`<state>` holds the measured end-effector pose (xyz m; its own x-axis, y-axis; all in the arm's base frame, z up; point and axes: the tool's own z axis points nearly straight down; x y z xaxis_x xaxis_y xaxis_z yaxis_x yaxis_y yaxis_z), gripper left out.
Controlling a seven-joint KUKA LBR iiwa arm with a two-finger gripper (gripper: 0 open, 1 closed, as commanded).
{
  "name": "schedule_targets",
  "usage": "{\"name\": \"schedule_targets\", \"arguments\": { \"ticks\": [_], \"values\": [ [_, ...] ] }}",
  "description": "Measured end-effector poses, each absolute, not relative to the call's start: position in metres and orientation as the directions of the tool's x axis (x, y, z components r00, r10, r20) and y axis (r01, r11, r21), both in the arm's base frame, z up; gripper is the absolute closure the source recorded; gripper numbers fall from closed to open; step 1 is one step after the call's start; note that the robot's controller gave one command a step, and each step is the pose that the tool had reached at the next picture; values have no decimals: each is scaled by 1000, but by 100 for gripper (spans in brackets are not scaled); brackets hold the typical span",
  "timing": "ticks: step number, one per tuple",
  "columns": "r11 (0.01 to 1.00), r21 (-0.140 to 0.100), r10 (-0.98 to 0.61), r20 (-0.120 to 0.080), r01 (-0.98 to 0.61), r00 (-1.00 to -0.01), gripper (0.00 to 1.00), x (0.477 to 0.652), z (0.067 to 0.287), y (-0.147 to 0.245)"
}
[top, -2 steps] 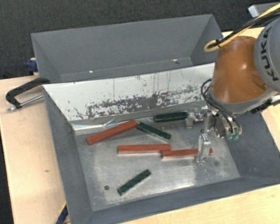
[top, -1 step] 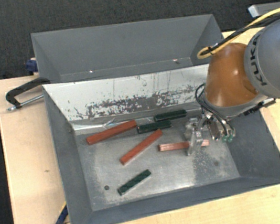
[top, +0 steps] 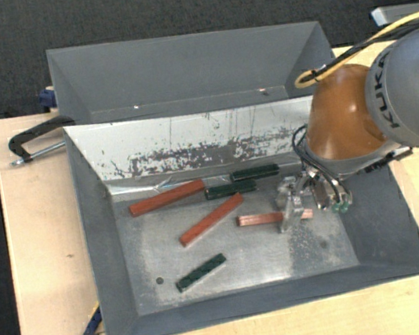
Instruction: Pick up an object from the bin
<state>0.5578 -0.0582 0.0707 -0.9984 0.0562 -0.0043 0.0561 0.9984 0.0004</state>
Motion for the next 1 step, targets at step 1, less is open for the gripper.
{"name": "schedule_targets", "arguments": {
  "ticks": [1],
  "values": [
    [998, 1, 59, -9, 59, -998, 100, 544, 229, -62]
  ]
}}
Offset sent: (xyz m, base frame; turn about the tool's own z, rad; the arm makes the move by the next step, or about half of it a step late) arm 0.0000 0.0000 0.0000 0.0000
